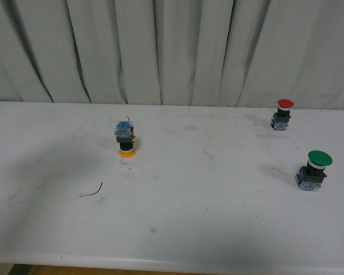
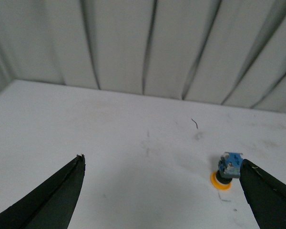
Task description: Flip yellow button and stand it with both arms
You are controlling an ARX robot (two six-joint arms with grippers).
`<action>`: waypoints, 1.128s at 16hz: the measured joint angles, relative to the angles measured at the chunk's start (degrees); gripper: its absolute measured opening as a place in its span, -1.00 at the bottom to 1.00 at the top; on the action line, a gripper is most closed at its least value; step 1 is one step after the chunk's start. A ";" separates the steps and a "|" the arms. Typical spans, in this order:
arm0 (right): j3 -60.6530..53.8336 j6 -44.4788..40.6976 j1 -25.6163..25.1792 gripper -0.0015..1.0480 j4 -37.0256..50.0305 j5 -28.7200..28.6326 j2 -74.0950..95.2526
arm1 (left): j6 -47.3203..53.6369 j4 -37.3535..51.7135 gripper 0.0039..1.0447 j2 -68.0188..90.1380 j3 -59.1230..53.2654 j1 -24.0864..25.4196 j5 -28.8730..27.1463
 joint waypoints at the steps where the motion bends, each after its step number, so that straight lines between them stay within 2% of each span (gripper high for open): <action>1: 0.00 0.00 0.00 0.87 0.00 0.00 0.00 | 0.33 -2.19 0.88 5.79 4.85 -1.55 0.24; 4: 0.00 0.00 0.00 0.87 0.00 0.00 0.00 | 0.83 -13.29 0.88 21.66 25.46 -8.15 0.92; 8: 0.00 0.00 0.00 0.87 0.00 0.00 0.00 | 0.26 -28.02 0.88 31.85 44.85 -13.62 -1.29; 15: 0.00 0.00 0.00 0.87 0.00 0.00 0.00 | -2.58 -47.34 0.88 38.21 56.57 -16.17 -4.28; 18: 0.00 0.00 0.00 0.87 0.00 0.00 0.00 | -3.63 -47.71 0.88 40.79 56.33 -18.23 -4.48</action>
